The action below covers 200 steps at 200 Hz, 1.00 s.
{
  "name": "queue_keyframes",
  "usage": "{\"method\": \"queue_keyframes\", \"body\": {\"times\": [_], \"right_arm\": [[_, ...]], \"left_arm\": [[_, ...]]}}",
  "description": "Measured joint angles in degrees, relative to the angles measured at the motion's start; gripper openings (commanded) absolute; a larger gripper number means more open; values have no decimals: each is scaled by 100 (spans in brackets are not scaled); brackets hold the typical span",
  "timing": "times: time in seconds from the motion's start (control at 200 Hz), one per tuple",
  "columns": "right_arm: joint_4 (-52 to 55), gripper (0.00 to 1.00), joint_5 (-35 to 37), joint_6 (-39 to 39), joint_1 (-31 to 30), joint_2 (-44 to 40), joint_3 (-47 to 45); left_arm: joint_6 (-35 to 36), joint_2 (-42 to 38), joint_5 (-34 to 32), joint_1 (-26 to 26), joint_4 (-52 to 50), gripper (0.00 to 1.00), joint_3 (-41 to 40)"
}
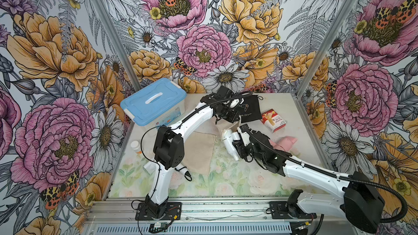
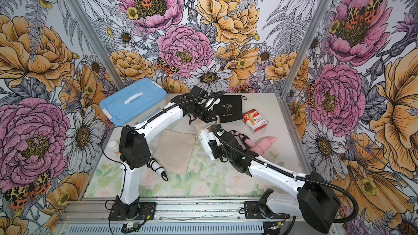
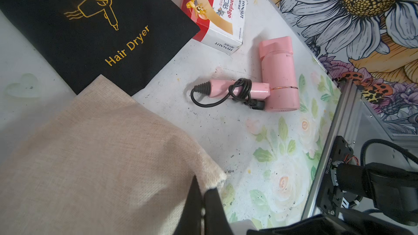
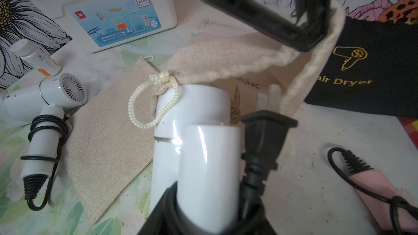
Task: Pack away hair dryers
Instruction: Place the hair dryer in the drawstring bag.
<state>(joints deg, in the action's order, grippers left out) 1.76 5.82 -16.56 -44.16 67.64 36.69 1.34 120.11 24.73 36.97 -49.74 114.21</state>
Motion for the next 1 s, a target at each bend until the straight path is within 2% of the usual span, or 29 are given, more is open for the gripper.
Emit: {"method": "queue_keyframes", "body": {"times": [0.48, 1.0], "right_arm": [[426, 21, 577, 634, -280, 118, 291], [212, 21, 413, 813, -170, 350, 334]], "left_arm": [[0, 0, 122, 2, 0, 0, 0], [-90, -120, 372, 2, -7, 0, 0]]}}
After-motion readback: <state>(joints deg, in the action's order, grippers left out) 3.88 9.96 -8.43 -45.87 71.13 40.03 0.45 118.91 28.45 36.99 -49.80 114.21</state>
